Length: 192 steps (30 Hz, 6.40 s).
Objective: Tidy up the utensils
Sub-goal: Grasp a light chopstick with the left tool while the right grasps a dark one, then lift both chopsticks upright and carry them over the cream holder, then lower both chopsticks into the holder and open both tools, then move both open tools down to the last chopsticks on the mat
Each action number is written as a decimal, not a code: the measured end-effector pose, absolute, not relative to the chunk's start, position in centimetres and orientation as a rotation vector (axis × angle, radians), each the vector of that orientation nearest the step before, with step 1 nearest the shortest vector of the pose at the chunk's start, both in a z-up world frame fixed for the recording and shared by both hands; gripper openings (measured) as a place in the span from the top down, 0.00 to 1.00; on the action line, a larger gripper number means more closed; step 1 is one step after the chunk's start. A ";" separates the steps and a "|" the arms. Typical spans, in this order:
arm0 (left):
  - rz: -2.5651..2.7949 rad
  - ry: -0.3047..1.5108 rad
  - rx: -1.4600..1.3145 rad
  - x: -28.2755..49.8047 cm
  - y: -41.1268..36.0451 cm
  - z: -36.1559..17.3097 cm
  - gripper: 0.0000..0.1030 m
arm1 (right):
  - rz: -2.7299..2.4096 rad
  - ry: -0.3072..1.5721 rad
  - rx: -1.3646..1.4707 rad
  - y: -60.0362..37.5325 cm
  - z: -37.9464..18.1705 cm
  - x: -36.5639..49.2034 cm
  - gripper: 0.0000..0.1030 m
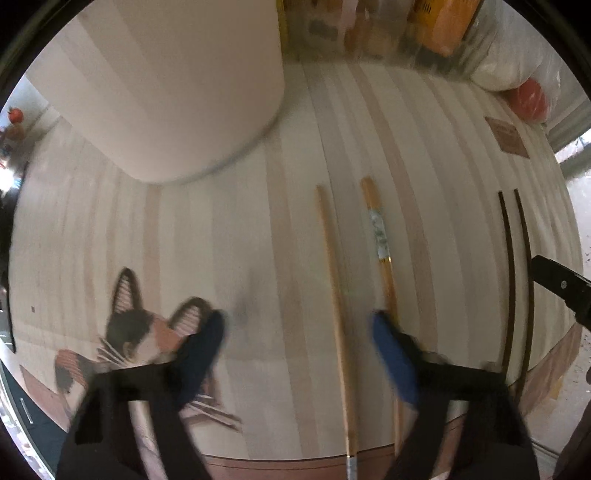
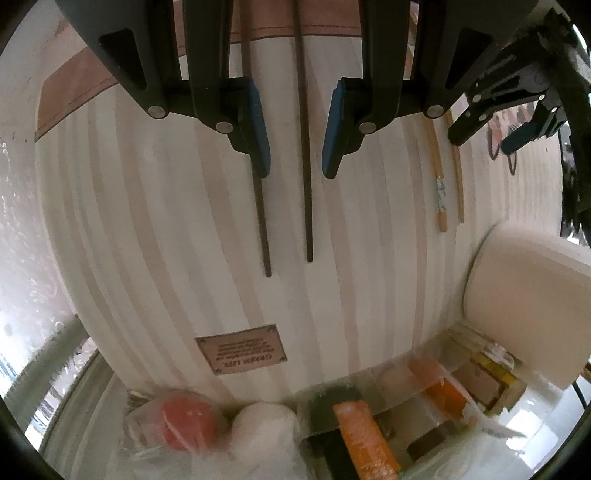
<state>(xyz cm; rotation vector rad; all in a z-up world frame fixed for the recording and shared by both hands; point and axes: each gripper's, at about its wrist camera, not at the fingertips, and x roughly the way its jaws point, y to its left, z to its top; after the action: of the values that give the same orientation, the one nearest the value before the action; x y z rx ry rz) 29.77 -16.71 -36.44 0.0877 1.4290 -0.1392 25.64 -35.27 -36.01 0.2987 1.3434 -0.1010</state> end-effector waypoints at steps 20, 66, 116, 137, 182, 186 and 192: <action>-0.129 1.384 0.089 28.7 -12.2 -35.3 0.96 | -0.130 1.385 0.164 -32.0 -39.0 25.6 0.94; -0.169 1.393 0.058 30.0 -7.6 -32.1 0.96 | -0.007 1.387 0.261 -26.3 -38.7 27.8 0.95; -0.145 0.903 -0.075 28.8 -2.2 -11.3 0.97 | 0.183 0.788 0.203 -24.0 -15.7 28.6 0.95; -0.058 0.681 -0.125 29.6 1.4 1.1 0.97 | 0.405 0.575 0.178 -18.3 -2.5 32.7 0.95; 0.041 0.758 -0.120 35.8 1.7 -5.1 0.00 | 0.185 0.717 0.235 -23.9 -7.0 36.0 0.39; 0.015 0.837 -0.100 33.9 -0.5 -8.9 0.00 | 0.089 0.783 0.244 -27.5 -10.5 32.4 0.39; -0.043 1.026 -0.037 32.3 -5.6 -16.7 0.00 | -0.034 0.960 0.261 -32.3 -18.2 28.9 0.39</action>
<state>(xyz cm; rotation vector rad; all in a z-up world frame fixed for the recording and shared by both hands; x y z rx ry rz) 32.34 -5.57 -16.66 -0.0372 1.0264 -0.0431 28.94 -32.32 -18.24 0.2612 0.9599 -0.0335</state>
